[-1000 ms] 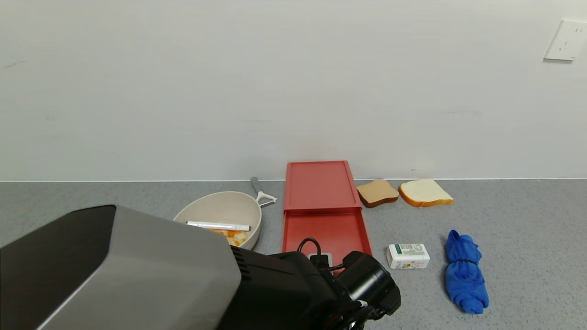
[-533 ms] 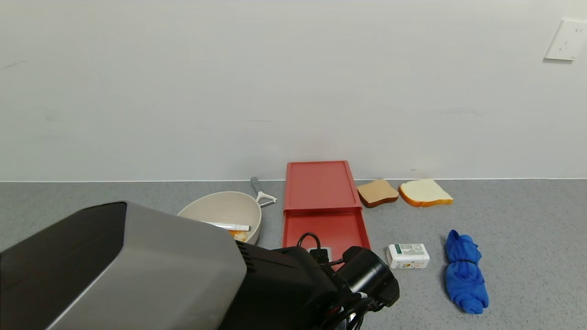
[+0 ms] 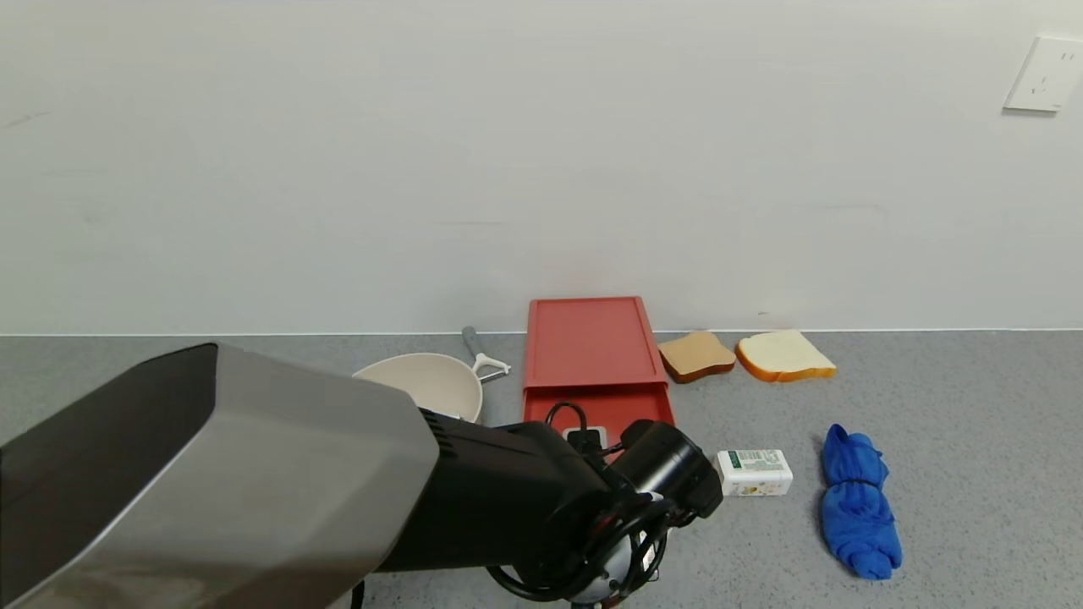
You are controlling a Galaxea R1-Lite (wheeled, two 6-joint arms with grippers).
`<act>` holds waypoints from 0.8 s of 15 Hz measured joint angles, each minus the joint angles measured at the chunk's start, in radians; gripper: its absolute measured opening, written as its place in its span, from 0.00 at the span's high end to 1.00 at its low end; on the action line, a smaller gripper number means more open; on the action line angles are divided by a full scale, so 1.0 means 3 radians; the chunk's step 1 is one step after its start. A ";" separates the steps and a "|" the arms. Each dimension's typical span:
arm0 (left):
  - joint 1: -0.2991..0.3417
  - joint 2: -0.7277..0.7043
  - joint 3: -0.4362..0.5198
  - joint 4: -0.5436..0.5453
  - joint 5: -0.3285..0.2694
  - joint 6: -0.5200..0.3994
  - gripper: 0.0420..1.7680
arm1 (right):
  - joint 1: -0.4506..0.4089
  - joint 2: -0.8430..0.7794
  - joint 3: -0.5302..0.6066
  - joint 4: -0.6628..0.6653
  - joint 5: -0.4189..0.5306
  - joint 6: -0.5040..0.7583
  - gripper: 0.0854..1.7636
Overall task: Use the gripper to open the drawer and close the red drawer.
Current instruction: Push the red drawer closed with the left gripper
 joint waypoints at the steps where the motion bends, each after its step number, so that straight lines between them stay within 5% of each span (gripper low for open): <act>1: 0.0019 0.0007 -0.0026 0.0000 0.0003 0.0023 0.96 | 0.0000 0.0000 0.0000 0.0000 0.0000 0.0001 0.04; 12: 0.0191 0.0098 -0.0293 0.0000 -0.0001 0.0324 0.96 | 0.0000 0.0000 0.0000 0.0001 0.0000 0.0002 0.04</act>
